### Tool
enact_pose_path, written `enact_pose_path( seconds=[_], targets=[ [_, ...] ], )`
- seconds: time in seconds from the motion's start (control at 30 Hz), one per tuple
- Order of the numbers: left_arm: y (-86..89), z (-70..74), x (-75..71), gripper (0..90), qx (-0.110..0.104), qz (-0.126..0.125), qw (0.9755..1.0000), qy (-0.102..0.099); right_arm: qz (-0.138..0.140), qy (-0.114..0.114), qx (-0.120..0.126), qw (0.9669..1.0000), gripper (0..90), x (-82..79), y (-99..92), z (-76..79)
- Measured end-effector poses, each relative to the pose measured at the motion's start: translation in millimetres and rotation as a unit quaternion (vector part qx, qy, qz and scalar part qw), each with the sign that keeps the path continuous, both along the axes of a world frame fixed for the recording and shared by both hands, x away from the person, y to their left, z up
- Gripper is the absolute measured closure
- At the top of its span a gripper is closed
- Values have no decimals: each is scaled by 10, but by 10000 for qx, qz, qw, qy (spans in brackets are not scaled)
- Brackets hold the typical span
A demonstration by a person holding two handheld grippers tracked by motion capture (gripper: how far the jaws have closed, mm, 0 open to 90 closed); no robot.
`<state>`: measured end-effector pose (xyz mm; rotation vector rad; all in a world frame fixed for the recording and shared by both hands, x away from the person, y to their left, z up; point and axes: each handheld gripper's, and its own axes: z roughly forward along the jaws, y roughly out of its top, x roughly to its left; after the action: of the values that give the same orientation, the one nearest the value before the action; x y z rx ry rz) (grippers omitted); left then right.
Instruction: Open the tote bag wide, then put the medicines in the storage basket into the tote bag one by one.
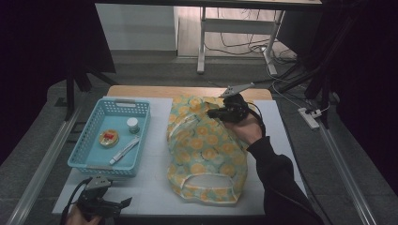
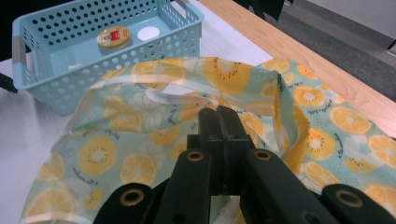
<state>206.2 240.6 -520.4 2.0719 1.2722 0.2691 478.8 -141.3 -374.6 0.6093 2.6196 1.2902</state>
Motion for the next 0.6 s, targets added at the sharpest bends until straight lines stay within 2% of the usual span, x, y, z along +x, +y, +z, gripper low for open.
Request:
enact_pose_path(
  seconds=[0.37,0.6],
  targets=[
    [11,3,-6,12,-43,44,10000,-20,31,-34,38,10000,900,2,16,38],
    [68,5,-1,4,-265,127,9996,-5,43,44,145,9999,900,16,1,21]
  ],
)
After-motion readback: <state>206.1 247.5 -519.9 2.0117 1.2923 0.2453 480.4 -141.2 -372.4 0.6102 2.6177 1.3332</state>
